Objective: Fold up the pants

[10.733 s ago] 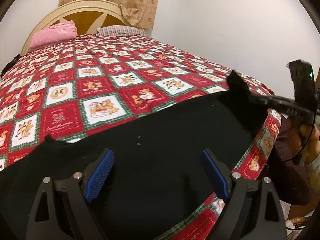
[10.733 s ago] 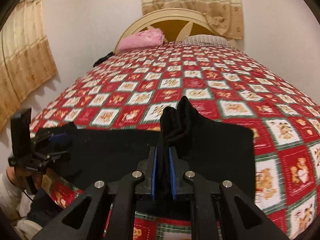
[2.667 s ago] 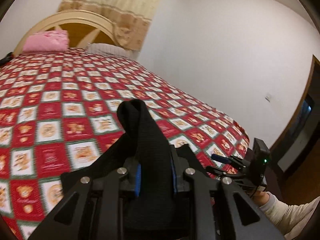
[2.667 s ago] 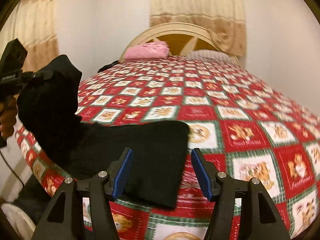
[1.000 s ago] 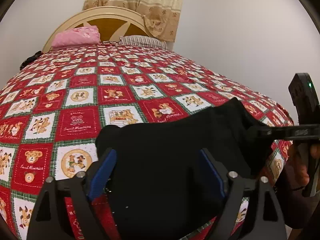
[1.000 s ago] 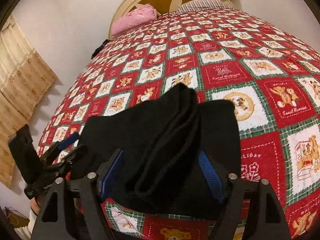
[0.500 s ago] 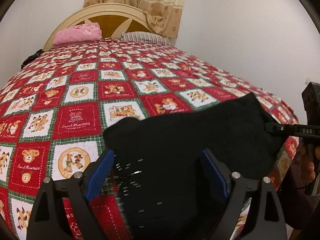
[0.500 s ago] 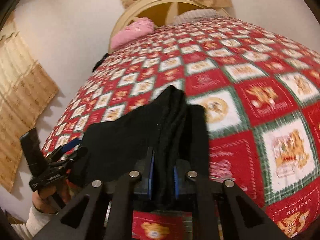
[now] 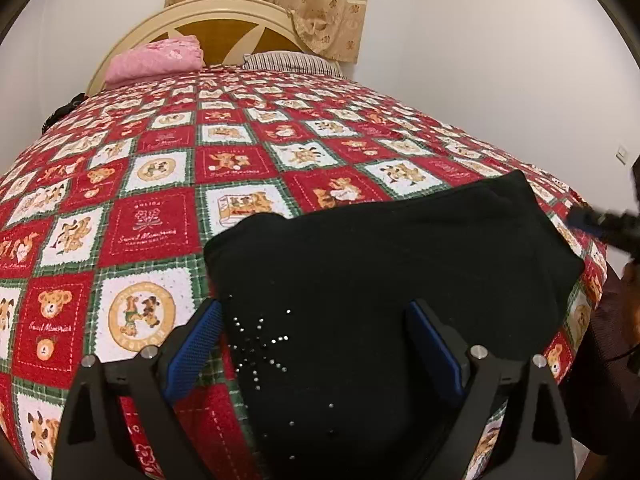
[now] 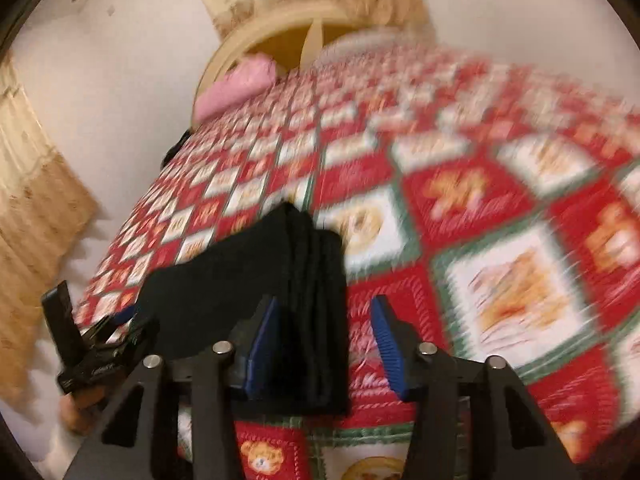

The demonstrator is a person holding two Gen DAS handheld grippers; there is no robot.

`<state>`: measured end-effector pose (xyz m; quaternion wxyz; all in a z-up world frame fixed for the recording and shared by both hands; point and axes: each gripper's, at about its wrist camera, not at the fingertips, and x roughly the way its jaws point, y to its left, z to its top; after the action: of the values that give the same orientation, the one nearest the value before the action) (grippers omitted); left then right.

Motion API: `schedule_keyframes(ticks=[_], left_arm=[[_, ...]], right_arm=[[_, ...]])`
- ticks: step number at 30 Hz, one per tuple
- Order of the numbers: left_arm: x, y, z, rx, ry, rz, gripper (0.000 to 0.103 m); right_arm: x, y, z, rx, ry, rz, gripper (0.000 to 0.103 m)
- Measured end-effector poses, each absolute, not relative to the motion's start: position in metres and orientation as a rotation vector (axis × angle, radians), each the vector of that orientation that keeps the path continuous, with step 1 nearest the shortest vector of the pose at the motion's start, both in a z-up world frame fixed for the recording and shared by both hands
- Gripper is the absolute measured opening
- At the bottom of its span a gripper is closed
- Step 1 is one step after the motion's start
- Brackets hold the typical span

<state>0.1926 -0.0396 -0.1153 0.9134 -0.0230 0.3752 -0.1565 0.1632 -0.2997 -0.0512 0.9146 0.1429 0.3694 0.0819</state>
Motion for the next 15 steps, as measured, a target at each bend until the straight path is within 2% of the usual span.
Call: schedule_keyframes(ticks=[5, 10, 15], left_arm=[[0.194, -0.041, -0.117, -0.043, 0.786, -0.32, 0.097], [0.196, -0.039, -0.119, -0.057, 0.799, -0.328, 0.097], [0.199, -0.04, -0.12, -0.062, 0.812, -0.337, 0.098]], right_arm=[[0.16, -0.258, -0.018, 0.175, 0.662, 0.275, 0.056], [0.183, -0.222, -0.032, 0.077, 0.684, 0.341, 0.056], [0.216, -0.233, -0.058, 0.092, 0.783, 0.279, 0.056]])
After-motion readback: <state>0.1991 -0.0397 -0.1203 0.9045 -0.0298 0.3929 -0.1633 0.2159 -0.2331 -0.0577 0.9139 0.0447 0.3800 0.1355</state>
